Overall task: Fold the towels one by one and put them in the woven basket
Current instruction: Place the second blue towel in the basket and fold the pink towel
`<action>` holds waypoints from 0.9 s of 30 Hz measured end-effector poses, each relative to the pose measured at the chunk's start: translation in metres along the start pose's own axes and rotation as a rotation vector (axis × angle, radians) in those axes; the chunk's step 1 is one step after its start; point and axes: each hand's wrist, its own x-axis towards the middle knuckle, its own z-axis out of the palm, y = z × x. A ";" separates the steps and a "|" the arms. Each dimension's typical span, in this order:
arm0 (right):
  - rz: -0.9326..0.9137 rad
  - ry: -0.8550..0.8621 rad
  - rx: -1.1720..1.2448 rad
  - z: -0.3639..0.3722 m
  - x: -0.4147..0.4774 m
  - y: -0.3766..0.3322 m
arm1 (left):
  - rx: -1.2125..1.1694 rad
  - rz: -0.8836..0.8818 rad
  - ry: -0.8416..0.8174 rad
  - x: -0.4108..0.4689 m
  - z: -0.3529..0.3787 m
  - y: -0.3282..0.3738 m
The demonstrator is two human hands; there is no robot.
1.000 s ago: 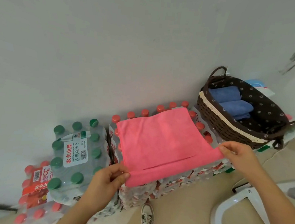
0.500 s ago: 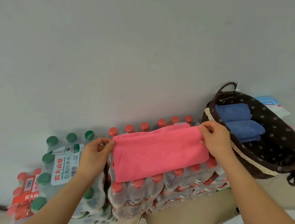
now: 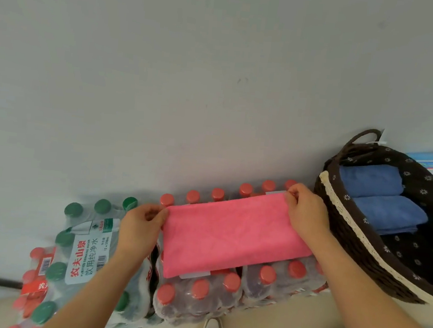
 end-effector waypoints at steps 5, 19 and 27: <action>-0.056 -0.029 -0.101 0.005 0.005 0.001 | 0.095 0.013 0.019 0.007 0.000 0.000; -0.048 -0.449 -0.026 -0.024 0.030 0.001 | 0.224 0.007 -0.206 0.017 -0.007 0.001; 0.068 -0.457 0.182 -0.020 0.037 -0.006 | 0.029 -0.052 -0.248 0.022 -0.012 -0.001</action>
